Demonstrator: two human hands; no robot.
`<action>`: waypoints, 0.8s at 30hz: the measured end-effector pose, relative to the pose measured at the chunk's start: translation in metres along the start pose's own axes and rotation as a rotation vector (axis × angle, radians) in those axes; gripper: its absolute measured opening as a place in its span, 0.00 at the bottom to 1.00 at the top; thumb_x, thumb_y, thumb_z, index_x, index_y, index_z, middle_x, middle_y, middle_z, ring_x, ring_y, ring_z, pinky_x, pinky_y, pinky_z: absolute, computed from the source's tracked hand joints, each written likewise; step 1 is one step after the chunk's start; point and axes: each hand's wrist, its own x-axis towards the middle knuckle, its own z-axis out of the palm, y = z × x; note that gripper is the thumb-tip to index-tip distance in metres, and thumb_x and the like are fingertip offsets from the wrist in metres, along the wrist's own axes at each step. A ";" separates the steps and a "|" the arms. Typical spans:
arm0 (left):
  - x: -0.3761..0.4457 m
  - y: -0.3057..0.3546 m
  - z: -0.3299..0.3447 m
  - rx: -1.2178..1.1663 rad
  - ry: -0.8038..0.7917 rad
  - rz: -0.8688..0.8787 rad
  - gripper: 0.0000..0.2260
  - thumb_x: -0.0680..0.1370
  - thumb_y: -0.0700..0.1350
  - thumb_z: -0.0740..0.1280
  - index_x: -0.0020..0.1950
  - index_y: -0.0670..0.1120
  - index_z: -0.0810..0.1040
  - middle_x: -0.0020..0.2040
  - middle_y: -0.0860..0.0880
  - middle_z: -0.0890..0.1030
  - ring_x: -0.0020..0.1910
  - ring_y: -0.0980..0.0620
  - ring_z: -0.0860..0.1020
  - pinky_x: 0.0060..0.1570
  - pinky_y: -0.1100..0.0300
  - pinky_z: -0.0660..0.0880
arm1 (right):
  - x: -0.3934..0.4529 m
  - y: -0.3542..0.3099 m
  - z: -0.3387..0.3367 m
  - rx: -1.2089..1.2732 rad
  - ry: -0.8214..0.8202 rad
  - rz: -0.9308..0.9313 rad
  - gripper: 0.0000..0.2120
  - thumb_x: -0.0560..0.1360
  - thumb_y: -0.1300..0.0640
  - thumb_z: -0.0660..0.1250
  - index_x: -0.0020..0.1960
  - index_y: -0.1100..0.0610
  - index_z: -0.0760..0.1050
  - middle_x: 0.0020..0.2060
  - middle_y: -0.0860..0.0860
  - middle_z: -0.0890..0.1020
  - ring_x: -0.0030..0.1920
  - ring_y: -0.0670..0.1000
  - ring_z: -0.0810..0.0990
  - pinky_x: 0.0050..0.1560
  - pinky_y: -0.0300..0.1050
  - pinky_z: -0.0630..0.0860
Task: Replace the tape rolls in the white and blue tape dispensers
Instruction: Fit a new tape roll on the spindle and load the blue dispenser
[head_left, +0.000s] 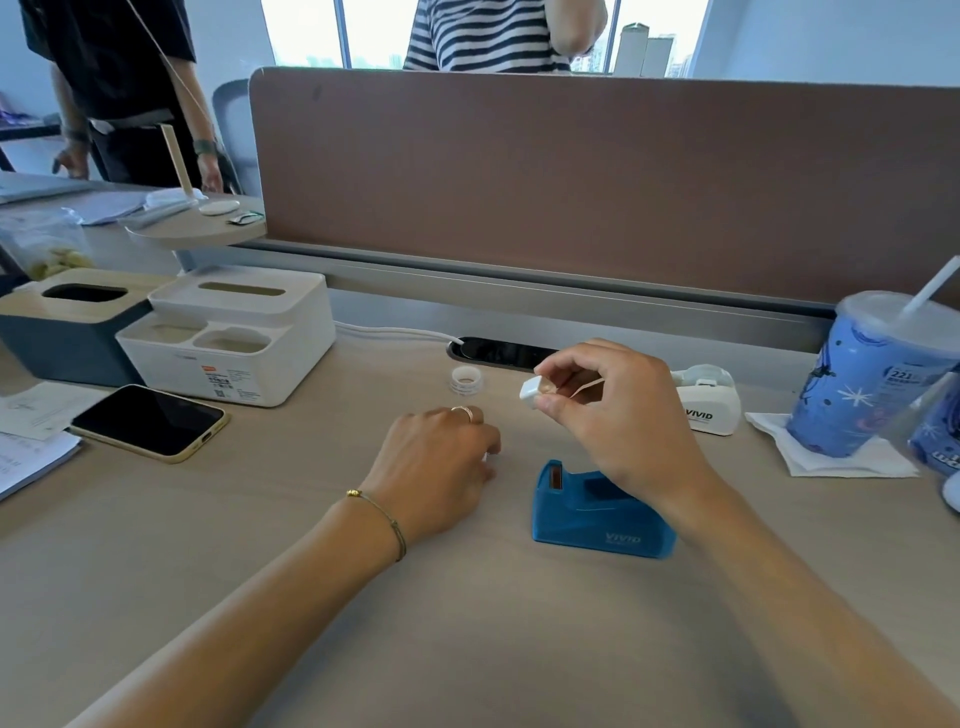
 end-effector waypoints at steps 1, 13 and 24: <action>0.001 0.000 -0.001 -0.008 0.033 0.002 0.11 0.78 0.54 0.64 0.57 0.56 0.81 0.52 0.55 0.82 0.52 0.51 0.81 0.42 0.57 0.75 | 0.000 0.000 -0.002 0.008 0.000 0.005 0.06 0.73 0.55 0.76 0.50 0.51 0.85 0.42 0.44 0.84 0.43 0.43 0.82 0.44 0.28 0.76; 0.074 -0.047 0.036 -0.102 0.003 -0.416 0.14 0.75 0.59 0.67 0.52 0.52 0.80 0.54 0.50 0.79 0.51 0.46 0.79 0.47 0.55 0.75 | 0.006 0.008 -0.016 0.166 -0.010 0.096 0.06 0.72 0.56 0.76 0.49 0.50 0.85 0.40 0.42 0.84 0.44 0.43 0.82 0.45 0.32 0.79; 0.072 -0.051 0.034 -0.482 0.046 -0.479 0.07 0.75 0.54 0.70 0.45 0.52 0.82 0.43 0.53 0.83 0.44 0.51 0.81 0.46 0.55 0.80 | 0.009 0.012 -0.018 0.198 -0.032 0.098 0.05 0.73 0.54 0.75 0.48 0.49 0.85 0.39 0.41 0.85 0.45 0.42 0.82 0.43 0.32 0.79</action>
